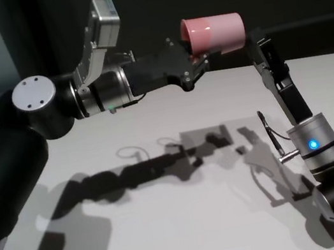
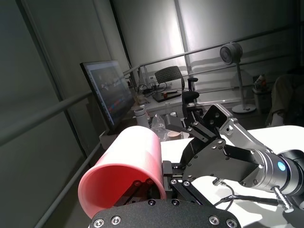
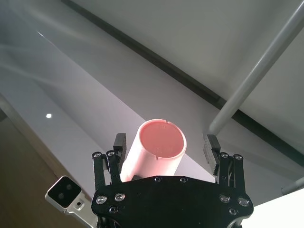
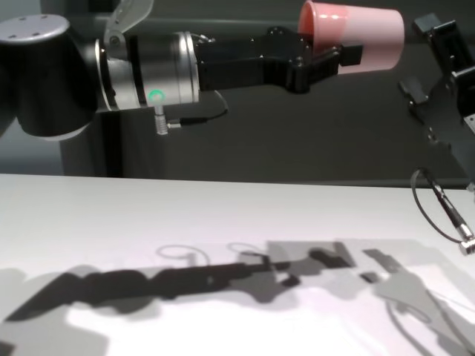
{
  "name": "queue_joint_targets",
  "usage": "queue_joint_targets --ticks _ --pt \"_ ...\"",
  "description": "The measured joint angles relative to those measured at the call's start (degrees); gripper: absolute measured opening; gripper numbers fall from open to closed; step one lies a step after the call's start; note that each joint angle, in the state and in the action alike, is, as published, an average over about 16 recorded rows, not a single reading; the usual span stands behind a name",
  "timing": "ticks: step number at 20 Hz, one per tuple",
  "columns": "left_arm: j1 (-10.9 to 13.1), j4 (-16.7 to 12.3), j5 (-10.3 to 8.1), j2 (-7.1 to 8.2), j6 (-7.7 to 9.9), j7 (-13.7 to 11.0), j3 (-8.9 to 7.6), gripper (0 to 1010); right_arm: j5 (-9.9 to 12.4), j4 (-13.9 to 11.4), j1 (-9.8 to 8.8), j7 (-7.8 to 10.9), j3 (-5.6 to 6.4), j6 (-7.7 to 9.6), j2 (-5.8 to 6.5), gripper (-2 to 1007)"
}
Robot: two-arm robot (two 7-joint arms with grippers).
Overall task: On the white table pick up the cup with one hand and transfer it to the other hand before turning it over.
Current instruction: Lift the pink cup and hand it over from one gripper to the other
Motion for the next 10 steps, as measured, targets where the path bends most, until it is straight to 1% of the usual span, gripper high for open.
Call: queue_joint_targets --ticks 5,10 --pt "0.0 0.0 0.00 0.00 0.00 0.0 0.00 43 0.8 2.5 2.06 1.21 -1.04 0.00 -0.58 1002" --pt "0.0 0.0 0.00 0.00 0.00 0.0 0.00 43 1.3 4.0 3.54 2.04 -2.01 -0.24 -1.01 1002"
